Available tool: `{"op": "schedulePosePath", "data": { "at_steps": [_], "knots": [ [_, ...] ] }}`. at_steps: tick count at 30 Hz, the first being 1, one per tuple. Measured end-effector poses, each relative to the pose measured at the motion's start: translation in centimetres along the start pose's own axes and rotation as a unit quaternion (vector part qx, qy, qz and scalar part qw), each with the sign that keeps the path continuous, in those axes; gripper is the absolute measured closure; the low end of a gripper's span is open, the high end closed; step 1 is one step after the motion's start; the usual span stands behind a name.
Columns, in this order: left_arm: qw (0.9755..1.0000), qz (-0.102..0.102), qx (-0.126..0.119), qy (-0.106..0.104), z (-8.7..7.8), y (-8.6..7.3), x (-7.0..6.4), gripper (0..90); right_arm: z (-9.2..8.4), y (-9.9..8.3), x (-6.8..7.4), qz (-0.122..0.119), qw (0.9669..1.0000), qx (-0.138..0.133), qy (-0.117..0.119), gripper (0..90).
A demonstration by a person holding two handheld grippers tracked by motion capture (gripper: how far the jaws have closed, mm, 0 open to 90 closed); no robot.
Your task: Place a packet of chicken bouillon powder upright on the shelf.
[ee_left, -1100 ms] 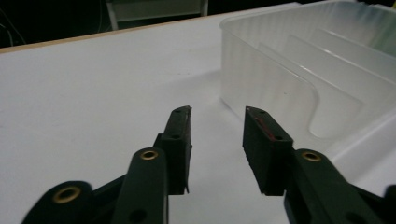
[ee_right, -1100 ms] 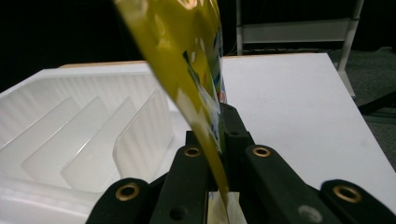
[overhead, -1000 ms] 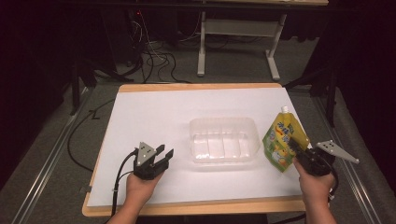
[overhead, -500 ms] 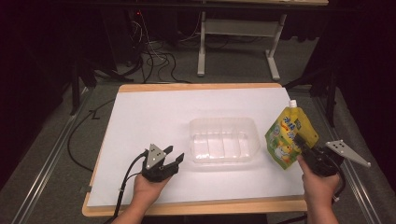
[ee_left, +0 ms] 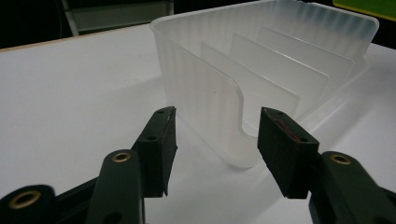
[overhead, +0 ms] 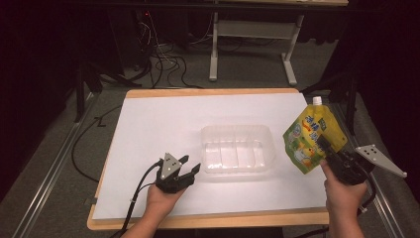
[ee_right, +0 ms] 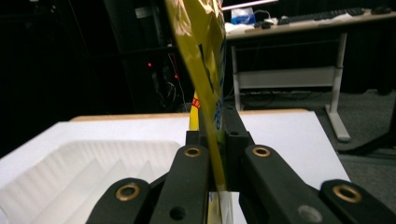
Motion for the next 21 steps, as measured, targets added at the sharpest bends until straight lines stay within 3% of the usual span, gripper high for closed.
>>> {"op": "schedulePosePath", "data": {
  "at_steps": [3,10,14,21],
  "knots": [
    [1.0,0.006,0.004,-0.003,0.4,0.0,-0.4,47.5,-0.3,1.2,1.3,0.0,0.9998,-0.012,0.017,90.0],
    [1.0,0.006,0.005,-0.002,0.3,0.0,-0.3,47.5,0.0,2.0,3.6,-0.001,0.9989,-0.013,0.046,90.0],
    [1.0,0.006,0.003,-0.001,0.1,0.0,-0.2,47.6,0.9,1.9,5.5,-0.006,0.998,-0.006,0.062,90.0],
    [0.9999,0.01,0.003,-0.002,0.0,-0.1,-0.2,47.7,2.2,1.0,7.5,-0.012,0.9972,0.007,0.074,90.0]
  ]
}}
Point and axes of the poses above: each handheld gripper's, and its own axes: z roughly forward along the jaws, y roughly out of its top, x roughly to its left, the point moved 9 cm from there along z, roughly forward along the jaws, and after that the axes turned 15 degrees about z, right-handed, at the moved point
